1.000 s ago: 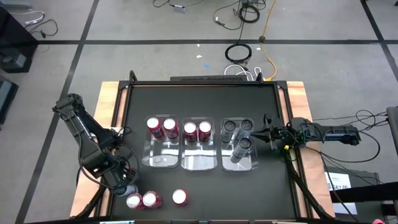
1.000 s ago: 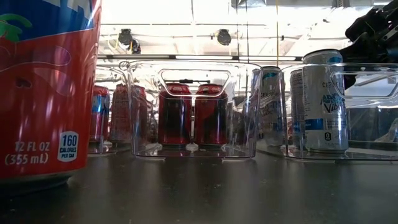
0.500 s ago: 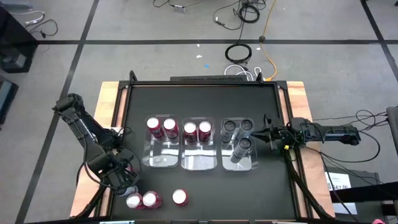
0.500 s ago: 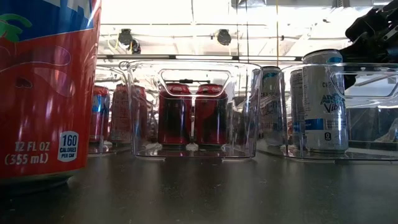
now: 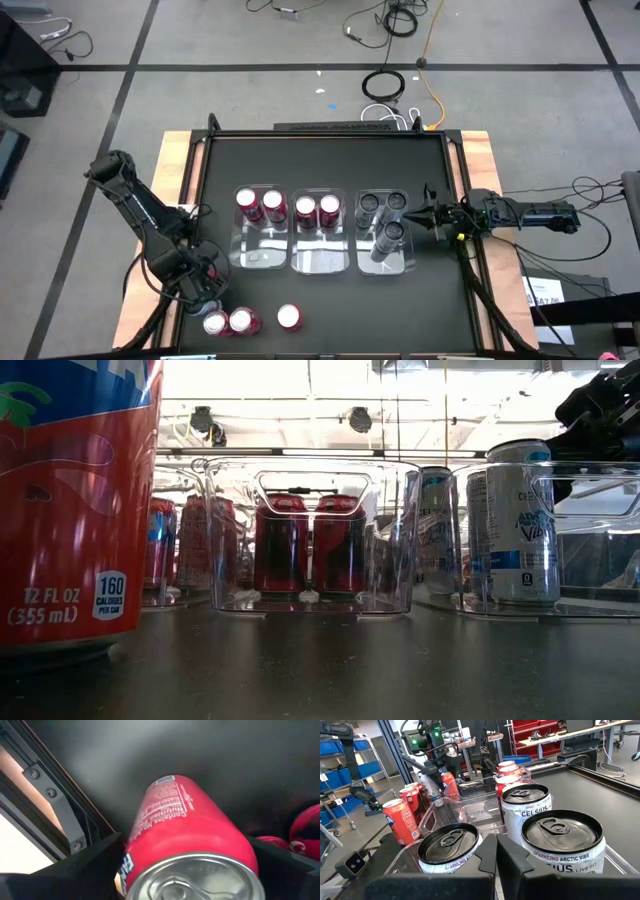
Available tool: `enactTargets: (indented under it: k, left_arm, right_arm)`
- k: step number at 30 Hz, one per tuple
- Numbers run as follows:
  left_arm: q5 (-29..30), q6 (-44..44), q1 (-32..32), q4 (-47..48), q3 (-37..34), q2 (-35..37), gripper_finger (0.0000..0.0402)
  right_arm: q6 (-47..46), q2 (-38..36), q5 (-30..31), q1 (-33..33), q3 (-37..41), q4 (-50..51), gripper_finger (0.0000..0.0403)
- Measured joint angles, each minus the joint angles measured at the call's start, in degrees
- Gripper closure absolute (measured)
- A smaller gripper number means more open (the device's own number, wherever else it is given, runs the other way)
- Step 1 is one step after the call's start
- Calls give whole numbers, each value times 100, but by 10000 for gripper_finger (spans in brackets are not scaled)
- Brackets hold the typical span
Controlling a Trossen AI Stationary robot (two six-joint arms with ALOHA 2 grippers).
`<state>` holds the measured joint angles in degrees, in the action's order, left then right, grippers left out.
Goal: Sort soda cans
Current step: Put the left red soda can into the left transparent bin
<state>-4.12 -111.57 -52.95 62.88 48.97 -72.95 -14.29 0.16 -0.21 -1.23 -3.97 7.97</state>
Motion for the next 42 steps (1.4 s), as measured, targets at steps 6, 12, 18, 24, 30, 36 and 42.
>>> enactTargets:
  k: [6, 12, 18, 24, 30, 36, 42]
  left_arm:
    - [19, 109, 0, 63, 4, 2, 85]
    - [19, 120, 0, 98, 9, 3, 93]
    - [22, 124, -2, 987, 346, -4, 93]
    - [279, 121, 0, 2379, 1208, -3, 89]
    - [1202, 199, 111, 2664, 1917, 261, 88]
    - [1997, 548, 497, 2713, 2186, 747, 87]
    - [2503, 1335, 980, 2713, 2374, 1069, 87]
  right_arm:
    - [-2, 0, 0, 0, 0, 0, 399]
    - [-2, 0, 0, 0, 0, 0, 399]
    - [0, 0, 0, 0, 0, 0, 399]
    - [1, 0, 0, 0, 0, 0, 399]
    - [-2, 0, 0, 0, 0, 0, 399]
    - [1, 1, 0, 1, 0, 1, 399]
    - [-1, 1, 0, 0, 0, 1, 399]
